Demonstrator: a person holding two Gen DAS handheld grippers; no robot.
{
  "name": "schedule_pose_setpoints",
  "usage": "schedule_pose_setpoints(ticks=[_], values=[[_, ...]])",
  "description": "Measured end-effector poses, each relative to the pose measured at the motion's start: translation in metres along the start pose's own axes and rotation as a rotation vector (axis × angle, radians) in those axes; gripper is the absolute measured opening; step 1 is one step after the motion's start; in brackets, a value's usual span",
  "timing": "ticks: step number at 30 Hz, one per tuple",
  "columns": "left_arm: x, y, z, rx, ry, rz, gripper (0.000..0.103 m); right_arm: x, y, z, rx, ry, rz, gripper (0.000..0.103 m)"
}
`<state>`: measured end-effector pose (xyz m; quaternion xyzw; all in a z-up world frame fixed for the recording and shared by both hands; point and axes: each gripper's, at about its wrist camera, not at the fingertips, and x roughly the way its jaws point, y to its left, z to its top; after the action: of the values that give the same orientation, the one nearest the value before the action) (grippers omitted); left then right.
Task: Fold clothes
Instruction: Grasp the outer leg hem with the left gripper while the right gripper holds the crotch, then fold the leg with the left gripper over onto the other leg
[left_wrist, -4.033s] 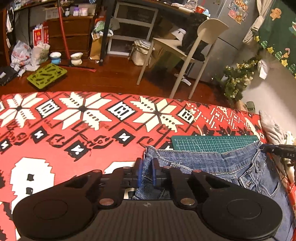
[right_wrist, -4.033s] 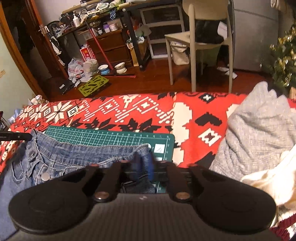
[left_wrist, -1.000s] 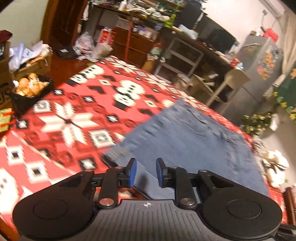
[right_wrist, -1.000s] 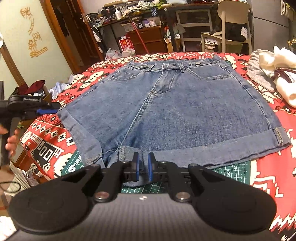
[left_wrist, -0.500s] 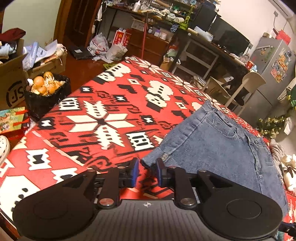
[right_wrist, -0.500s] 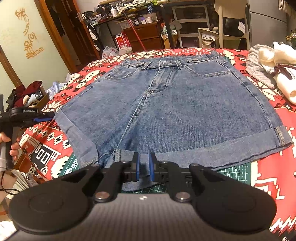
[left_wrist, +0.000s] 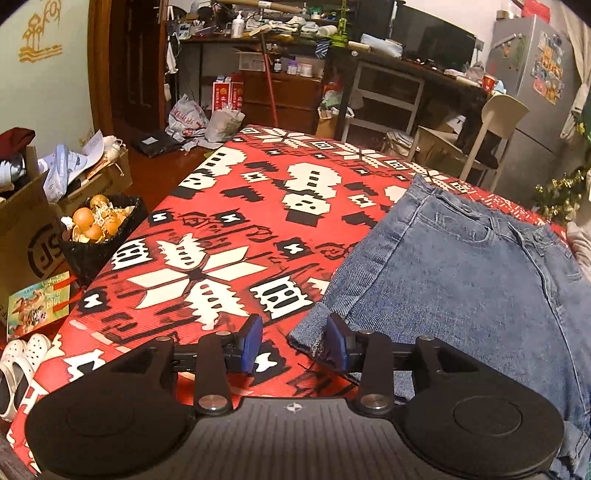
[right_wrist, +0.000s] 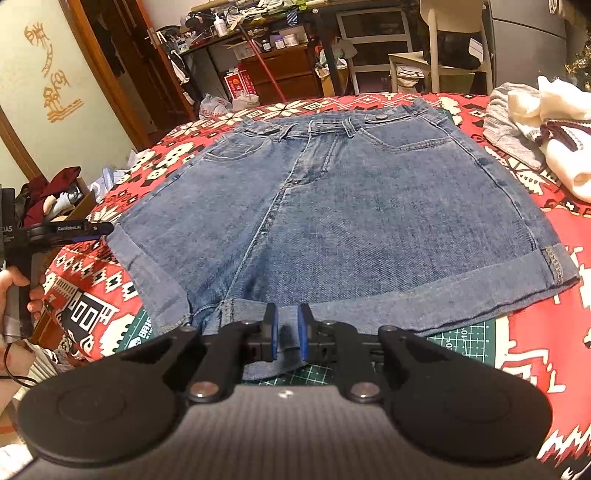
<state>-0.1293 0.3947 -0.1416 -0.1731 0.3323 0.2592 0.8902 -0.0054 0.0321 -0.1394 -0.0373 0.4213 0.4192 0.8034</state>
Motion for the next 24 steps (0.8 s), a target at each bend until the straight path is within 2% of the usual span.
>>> schedule_pose_setpoints(ticks=[4, 6, 8, 12, 19, 24], values=[[-0.001, -0.003, 0.0, -0.004, 0.001, -0.025, 0.019, 0.0, 0.001, -0.001, -0.003, 0.001, 0.004, 0.014], [-0.002, -0.008, 0.0, 0.012, -0.002, -0.016, 0.016, 0.0, 0.001, -0.002, -0.004, 0.0, 0.004, 0.014], [-0.005, -0.012, 0.001, 0.022, -0.008, -0.008, 0.008, -0.001, 0.001, -0.002, -0.004, -0.001, 0.004, 0.014], [-0.018, -0.015, 0.003, -0.004, -0.034, -0.04, 0.006, -0.003, 0.0, 0.0, -0.001, -0.008, 0.002, 0.014], [-0.047, -0.041, 0.015, -0.061, -0.092, -0.22, 0.006, -0.002, 0.004, 0.003, -0.009, -0.016, 0.015, 0.014], [-0.054, -0.077, 0.016, -0.066, -0.076, -0.355, 0.006, -0.003, 0.006, 0.005, -0.011, -0.025, 0.021, 0.014]])
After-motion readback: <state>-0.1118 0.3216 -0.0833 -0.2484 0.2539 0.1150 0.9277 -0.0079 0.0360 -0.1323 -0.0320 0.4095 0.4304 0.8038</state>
